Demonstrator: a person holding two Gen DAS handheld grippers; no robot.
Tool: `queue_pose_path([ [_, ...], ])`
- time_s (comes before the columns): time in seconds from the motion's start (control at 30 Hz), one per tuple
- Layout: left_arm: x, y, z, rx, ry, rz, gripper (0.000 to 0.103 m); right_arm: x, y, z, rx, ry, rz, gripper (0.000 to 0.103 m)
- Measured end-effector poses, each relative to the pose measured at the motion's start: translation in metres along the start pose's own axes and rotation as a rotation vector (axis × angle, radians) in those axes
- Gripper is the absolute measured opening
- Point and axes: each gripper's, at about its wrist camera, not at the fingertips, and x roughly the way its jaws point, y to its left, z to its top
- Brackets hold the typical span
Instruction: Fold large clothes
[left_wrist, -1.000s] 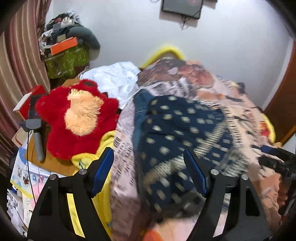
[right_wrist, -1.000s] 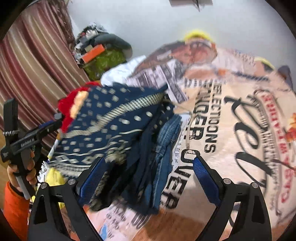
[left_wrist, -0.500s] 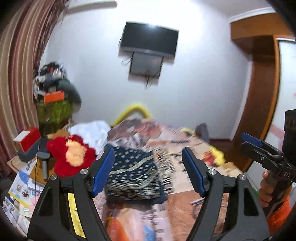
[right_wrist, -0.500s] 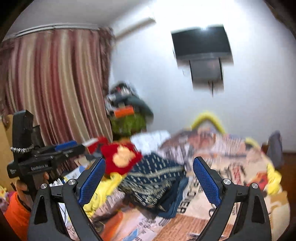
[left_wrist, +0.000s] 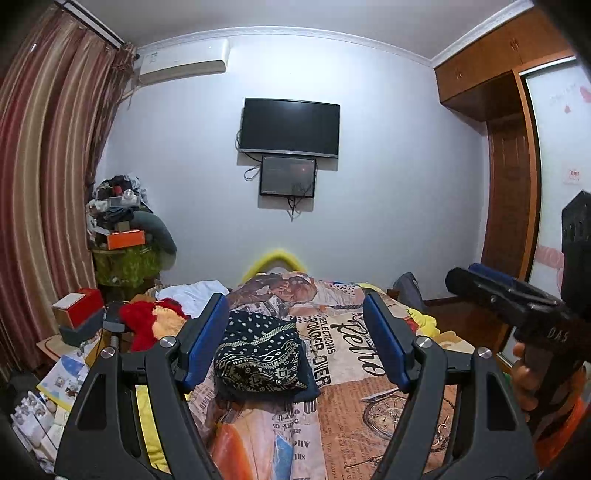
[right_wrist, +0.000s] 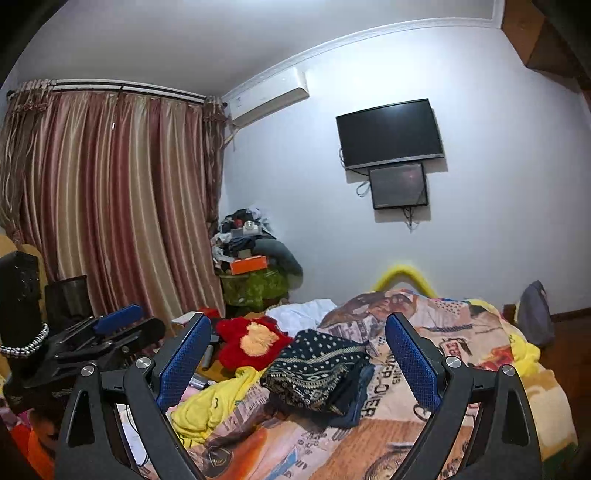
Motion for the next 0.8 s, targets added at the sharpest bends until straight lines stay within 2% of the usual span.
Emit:
queue_pose_path([
  [0.13,-0.005,0.0,-0.003,-0.008,-0.003,0.016,0.076,-0.008,0.004,-0.005,-0.004,-0.001,-0.031,0.095],
  [0.2,-0.005,0.0,-0.003,-0.016,0.0,0.024,0.089,-0.008,0.004,-0.007,0.001,0.006,-0.041,0.095],
  [0.4,-0.005,0.0,-0.009,-0.022,-0.001,0.054,0.097,-0.004,0.004,-0.011,-0.003,0.02,-0.073,0.103],
  [0.57,-0.001,0.003,-0.013,-0.031,0.011,0.064,0.099,-0.001,0.002,-0.016,-0.011,0.03,-0.117,0.103],
  [0.8,0.004,0.007,-0.016,-0.038,0.022,0.063,0.1,0.002,-0.002,-0.019,-0.001,0.043,-0.117,0.103],
])
